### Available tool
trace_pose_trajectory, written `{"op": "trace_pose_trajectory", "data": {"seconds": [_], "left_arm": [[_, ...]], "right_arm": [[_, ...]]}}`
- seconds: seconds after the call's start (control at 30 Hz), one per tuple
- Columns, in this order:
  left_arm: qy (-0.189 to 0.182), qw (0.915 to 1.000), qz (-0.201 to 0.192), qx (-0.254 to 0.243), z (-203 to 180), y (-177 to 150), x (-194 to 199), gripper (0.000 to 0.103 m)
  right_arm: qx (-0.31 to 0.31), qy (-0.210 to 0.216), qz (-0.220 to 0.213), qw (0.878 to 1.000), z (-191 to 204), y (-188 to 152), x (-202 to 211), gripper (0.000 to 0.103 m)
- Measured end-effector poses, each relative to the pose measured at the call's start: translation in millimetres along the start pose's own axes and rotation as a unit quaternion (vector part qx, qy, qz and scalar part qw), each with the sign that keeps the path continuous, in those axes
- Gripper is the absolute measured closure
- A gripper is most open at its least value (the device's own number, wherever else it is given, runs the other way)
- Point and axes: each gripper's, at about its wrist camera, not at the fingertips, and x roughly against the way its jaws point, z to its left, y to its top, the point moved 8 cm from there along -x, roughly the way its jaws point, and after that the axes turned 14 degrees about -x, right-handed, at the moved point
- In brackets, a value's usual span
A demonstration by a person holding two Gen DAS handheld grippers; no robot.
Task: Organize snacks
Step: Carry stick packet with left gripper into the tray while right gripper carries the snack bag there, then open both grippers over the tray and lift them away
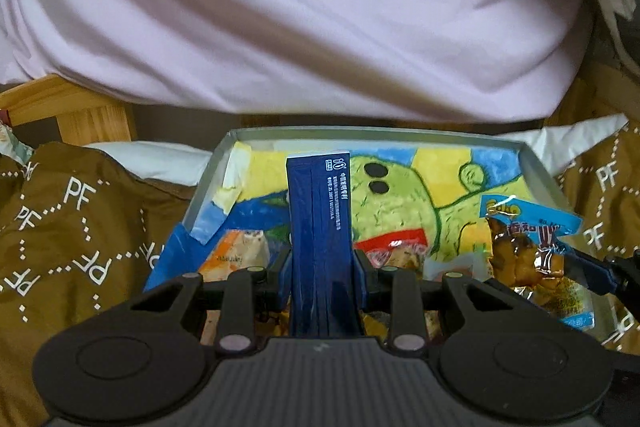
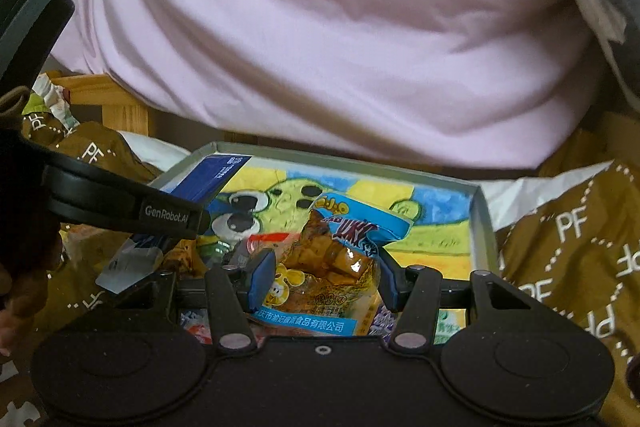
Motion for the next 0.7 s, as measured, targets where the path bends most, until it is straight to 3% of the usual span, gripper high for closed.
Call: {"op": "trace_pose_trajectory", "data": {"seconds": [0.23, 0.53, 0.7], "left_arm": [[0.001, 0.9998, 0.021, 0.000, -0.5, -9.3, -12.7, 0.069], [-0.001, 0.9994, 0.034, 0.001, -2.0, -13.8, -21.8, 0.068], [-0.004, 0.9993, 0.038, 0.001, -4.1, -15.5, -26.7, 0.066]], "right_arm": [[0.034, -0.002, 0.013, 0.999, 3.5, -10.7, -7.9, 0.048], [0.025, -0.001, 0.034, 0.999, 1.3, -16.2, -15.9, 0.048], [0.028, -0.002, 0.032, 0.999, 2.2, -15.8, -14.6, 0.040]]}}
